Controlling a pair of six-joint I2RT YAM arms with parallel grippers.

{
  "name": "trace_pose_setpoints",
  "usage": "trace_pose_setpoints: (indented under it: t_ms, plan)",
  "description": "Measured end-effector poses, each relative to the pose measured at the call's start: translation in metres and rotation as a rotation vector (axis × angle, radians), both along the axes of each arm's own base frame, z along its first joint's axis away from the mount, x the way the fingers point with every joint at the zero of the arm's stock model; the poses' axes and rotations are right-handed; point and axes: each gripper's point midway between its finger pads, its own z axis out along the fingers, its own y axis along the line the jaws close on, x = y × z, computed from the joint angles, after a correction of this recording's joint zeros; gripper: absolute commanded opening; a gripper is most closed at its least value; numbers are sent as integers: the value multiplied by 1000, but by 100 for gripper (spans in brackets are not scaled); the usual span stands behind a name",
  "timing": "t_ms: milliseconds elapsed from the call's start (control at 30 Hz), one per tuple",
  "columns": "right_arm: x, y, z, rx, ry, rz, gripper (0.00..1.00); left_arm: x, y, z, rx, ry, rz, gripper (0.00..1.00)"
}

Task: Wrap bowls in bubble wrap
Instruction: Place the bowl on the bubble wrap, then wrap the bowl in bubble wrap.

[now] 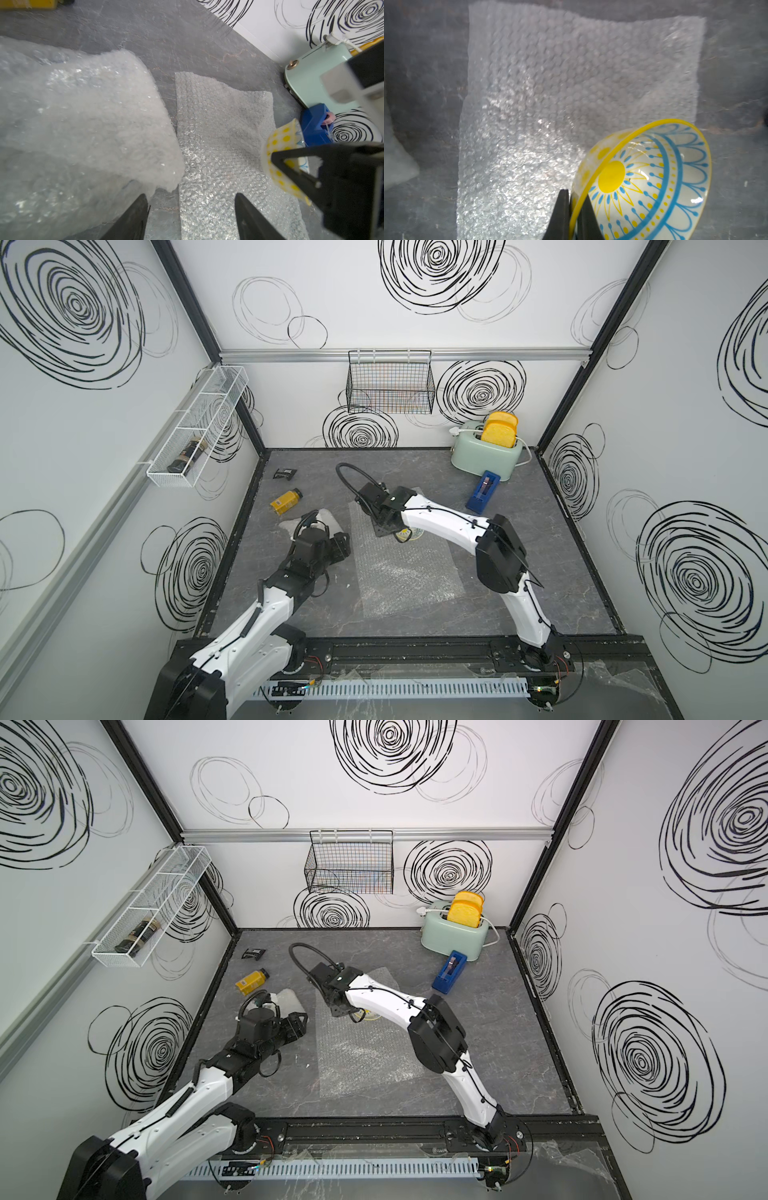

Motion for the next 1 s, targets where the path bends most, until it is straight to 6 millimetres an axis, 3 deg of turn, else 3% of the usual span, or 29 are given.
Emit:
trace_pose_setpoints:
  t_ms: [133,267,300,367,433,633,733,833,933,1000]
  plan:
    - [-16,3,-25,-76,51,53,0,-2,3,3,5,-8,11,68]
    - [-17,-1,-27,-102,53,62,0,-3,4,1,9,-2,14,68]
    - [-17,-2,-27,-104,54,63,4,-3,4,1,9,-2,14,68]
    - [-17,-2,-27,-103,54,63,27,-3,4,1,9,-2,13,70]
    - [-18,-2,-28,-107,59,73,42,-3,4,1,8,-2,12,73]
    - [-24,5,-27,-86,89,127,62,-6,2,0,1,-7,3,74]
    - [-24,9,-12,-48,90,164,68,-7,0,5,-16,-22,-12,74]
    - [-12,10,26,59,66,199,70,-8,-5,11,-39,-41,-33,77]
    - [29,-17,71,213,22,162,71,-8,-11,16,-72,-52,-57,82]
    - [71,-56,87,317,-8,83,71,-9,-15,17,-94,-55,-72,83]
